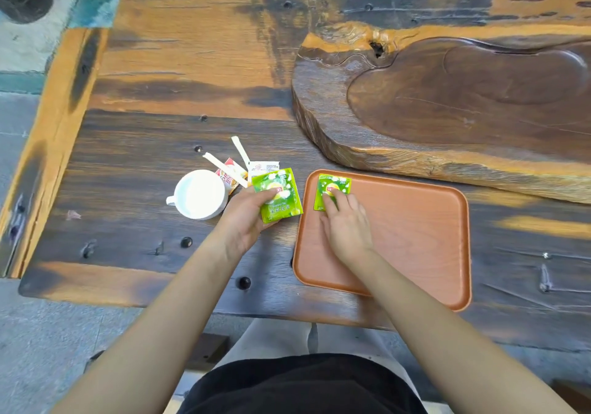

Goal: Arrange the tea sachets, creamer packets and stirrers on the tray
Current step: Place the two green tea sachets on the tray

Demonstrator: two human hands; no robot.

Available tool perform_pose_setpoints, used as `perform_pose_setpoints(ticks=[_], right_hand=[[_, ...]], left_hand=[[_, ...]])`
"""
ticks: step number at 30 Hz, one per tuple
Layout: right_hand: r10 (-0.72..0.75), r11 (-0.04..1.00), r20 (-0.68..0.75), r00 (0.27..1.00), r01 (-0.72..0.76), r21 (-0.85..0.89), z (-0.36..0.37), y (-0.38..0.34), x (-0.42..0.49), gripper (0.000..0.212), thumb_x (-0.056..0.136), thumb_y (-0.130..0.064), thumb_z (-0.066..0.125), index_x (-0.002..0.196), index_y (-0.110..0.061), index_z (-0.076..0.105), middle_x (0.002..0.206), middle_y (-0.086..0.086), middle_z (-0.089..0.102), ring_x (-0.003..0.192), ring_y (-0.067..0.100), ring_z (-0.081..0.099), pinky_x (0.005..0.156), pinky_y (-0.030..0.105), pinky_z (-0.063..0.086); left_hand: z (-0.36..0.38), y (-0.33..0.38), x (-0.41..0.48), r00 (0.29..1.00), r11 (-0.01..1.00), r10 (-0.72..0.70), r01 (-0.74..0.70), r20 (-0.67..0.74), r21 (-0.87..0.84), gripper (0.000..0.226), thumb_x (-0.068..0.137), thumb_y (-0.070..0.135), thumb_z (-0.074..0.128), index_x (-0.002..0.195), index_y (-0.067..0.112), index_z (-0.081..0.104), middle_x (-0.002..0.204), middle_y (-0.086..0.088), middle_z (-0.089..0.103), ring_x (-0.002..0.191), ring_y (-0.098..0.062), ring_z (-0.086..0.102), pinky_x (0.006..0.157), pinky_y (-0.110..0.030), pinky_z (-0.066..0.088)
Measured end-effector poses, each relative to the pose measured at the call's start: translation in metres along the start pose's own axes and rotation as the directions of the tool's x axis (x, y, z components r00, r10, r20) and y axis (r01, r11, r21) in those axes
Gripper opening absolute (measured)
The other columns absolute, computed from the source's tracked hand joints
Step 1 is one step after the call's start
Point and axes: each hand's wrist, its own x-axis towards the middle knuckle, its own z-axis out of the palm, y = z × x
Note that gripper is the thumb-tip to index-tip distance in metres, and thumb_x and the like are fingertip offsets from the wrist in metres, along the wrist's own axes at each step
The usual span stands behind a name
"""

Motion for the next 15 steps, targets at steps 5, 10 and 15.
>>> perform_pose_setpoints(ticks=[5, 10, 15], right_hand=[[0.056, 0.945, -0.012, 0.998, -0.049, 0.322, -0.023, -0.01, -0.008, 0.041, 0.089, -0.018, 0.054, 0.129, -0.008, 0.05, 0.132, 0.014, 0.052, 0.118, 0.032, 0.046, 0.1, 0.041, 0.039], [0.26, 0.086, 0.375, 0.89, -0.408, 0.909, -0.057, -0.023, -0.027, 0.014, 0.096, -0.019, 0.048, 0.086, -0.02, 0.058, 0.07, 0.006, 0.061, 0.056, 0.007, 0.061, 0.059, 0.024, 0.052], [0.472, 0.219, 0.207, 0.857, -0.342, 0.914, -0.051, -0.003, -0.04, 0.024, 0.085, -0.007, 0.061, 0.076, -0.028, 0.056, 0.067, -0.001, 0.06, 0.056, 0.011, 0.056, 0.061, 0.029, 0.047]], left_hand=[[0.016, -0.003, 0.0, 1.0, 1.0, 0.013, -0.014, 0.018, 0.012, 0.016, 0.088, 0.0, 0.053, 0.084, 0.014, 0.06, 0.057, 0.007, 0.072, 0.054, -0.005, 0.068, 0.054, -0.02, 0.057], [0.033, -0.014, 0.0, 0.986, 1.0, -0.017, 0.016, 0.163, 0.003, 0.013, 0.087, 0.002, 0.054, 0.091, 0.01, 0.064, 0.069, 0.001, 0.075, 0.065, -0.012, 0.07, 0.066, -0.027, 0.059], [0.056, -0.029, -0.006, 0.99, 0.995, -0.05, 0.039, 0.129, 0.088, 0.014, 0.089, 0.003, 0.053, 0.101, 0.009, 0.056, 0.085, -0.003, 0.066, 0.065, -0.008, 0.068, 0.058, -0.016, 0.057]])
